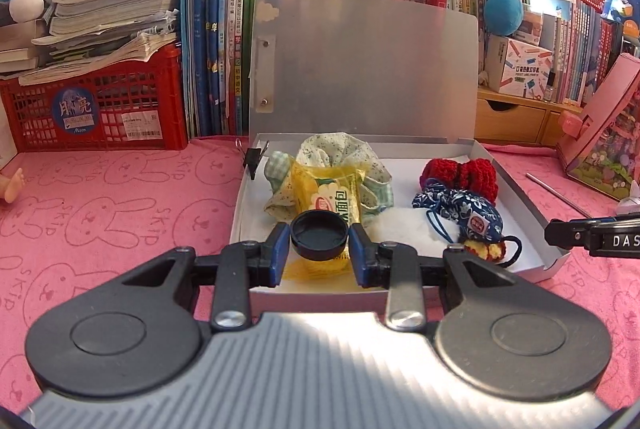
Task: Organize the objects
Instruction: 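Carry both black lids over the white box with both grippers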
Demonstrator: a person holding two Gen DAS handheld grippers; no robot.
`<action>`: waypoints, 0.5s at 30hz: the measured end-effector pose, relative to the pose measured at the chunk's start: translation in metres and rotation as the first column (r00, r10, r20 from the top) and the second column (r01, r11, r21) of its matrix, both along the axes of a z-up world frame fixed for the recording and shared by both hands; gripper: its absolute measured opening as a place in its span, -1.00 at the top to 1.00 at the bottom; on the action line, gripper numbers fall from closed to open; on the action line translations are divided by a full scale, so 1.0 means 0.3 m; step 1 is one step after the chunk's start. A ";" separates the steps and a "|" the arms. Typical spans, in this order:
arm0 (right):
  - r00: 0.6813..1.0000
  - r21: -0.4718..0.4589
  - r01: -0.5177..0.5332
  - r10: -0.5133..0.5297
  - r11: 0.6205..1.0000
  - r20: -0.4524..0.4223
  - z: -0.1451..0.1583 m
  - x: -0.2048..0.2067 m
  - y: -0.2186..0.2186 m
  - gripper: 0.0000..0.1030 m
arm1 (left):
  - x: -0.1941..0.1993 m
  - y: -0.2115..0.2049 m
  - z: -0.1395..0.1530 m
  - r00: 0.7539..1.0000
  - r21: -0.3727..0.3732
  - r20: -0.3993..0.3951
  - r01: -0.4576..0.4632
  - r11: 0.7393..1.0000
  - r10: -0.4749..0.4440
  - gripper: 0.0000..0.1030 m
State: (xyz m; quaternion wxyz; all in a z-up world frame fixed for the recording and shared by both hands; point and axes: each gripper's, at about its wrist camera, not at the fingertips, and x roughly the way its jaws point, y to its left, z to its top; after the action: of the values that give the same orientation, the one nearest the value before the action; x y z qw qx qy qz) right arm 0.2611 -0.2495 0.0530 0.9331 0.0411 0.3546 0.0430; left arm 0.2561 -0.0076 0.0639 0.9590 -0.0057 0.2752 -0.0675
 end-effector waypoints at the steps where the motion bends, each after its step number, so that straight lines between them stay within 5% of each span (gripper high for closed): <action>1: 1.000 0.010 0.003 -0.002 1.000 -0.005 -0.002 0.014 -0.003 0.29 | 0.012 0.004 -0.006 1.000 -0.006 -0.003 -0.001 1.000 0.001 0.27; 7: 0.999 0.037 0.015 -0.013 0.999 -0.045 -0.029 0.078 -0.003 0.29 | 0.076 0.030 -0.040 0.999 -0.060 -0.032 -0.019 0.998 0.018 0.27; 15: 0.996 0.046 0.012 -0.008 0.999 -0.086 -0.081 0.128 0.026 0.29 | 0.124 -0.010 -0.055 1.000 0.019 -0.005 0.010 1.000 -0.010 0.27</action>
State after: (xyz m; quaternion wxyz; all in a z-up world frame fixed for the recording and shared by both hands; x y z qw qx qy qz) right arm 0.2993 -0.2416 0.0287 0.9160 0.0661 0.3931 0.0449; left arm 0.2932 -0.0107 0.0474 0.9580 0.0047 0.2781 -0.0695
